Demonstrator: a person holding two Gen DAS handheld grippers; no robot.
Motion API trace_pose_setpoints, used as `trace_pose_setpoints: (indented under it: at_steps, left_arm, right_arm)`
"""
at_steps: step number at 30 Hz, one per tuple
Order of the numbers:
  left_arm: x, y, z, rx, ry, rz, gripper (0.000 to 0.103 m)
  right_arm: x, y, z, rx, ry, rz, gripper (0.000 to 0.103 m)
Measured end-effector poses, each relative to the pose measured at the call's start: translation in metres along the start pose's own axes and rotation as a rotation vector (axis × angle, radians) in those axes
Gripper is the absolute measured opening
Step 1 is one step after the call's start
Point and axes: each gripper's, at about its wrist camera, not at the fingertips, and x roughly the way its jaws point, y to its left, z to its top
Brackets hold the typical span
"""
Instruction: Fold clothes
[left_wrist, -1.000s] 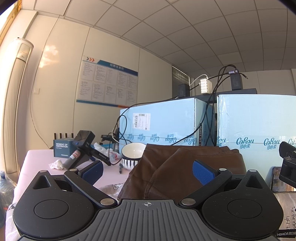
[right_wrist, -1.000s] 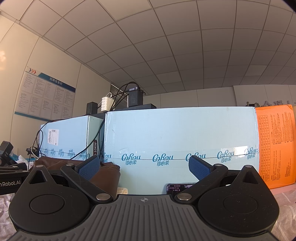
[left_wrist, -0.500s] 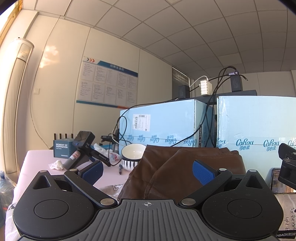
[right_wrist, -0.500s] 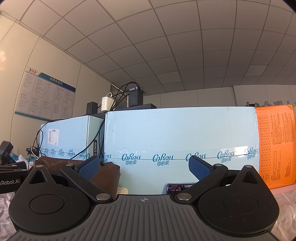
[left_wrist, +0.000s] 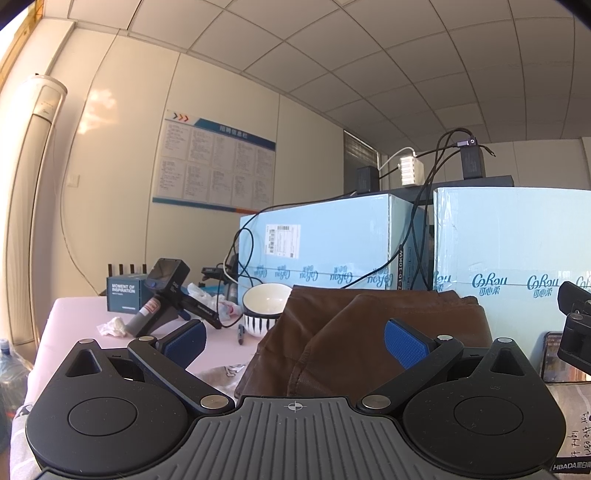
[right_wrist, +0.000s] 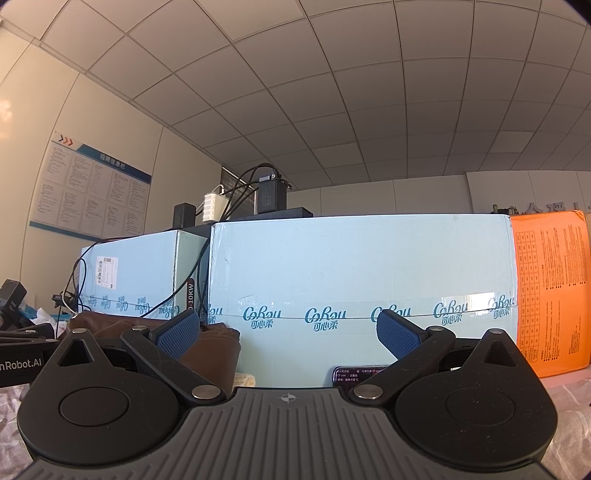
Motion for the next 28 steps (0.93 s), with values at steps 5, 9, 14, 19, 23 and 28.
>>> trace_pose_setpoints:
  at_steps: [5, 9, 14, 19, 23, 28]
  left_arm:
    - [0.0004, -0.0016, -0.0003, 0.01, 0.001, 0.003, 0.103]
    - [0.0011, -0.002, -0.0003, 0.012, 0.0, 0.003, 0.103]
    - [0.0013, -0.0024, -0.0005, 0.012, 0.001, 0.001, 0.103]
    - [0.0002, -0.0021, -0.0011, 0.011, 0.001, -0.002, 0.103]
    - [0.0002, -0.0026, -0.0012, 0.013, 0.001, -0.005, 0.103]
    - [0.0001, -0.0028, -0.0013, 0.013, 0.002, -0.007, 0.103]
  right_arm:
    - [-0.0005, 0.0001, -0.0001, -0.001, -0.003, 0.001, 0.103]
    - [-0.0005, 0.0003, 0.0, -0.001, -0.003, 0.001, 0.103]
    - [-0.0009, 0.0004, 0.0, 0.0, -0.003, 0.001, 0.103]
    - [-0.0012, 0.0004, -0.0002, 0.0, -0.002, 0.001, 0.103]
    - [-0.0019, 0.0, -0.0007, 0.001, -0.002, 0.001, 0.103]
    - [-0.0022, -0.0004, -0.0006, 0.003, -0.001, 0.001, 0.103]
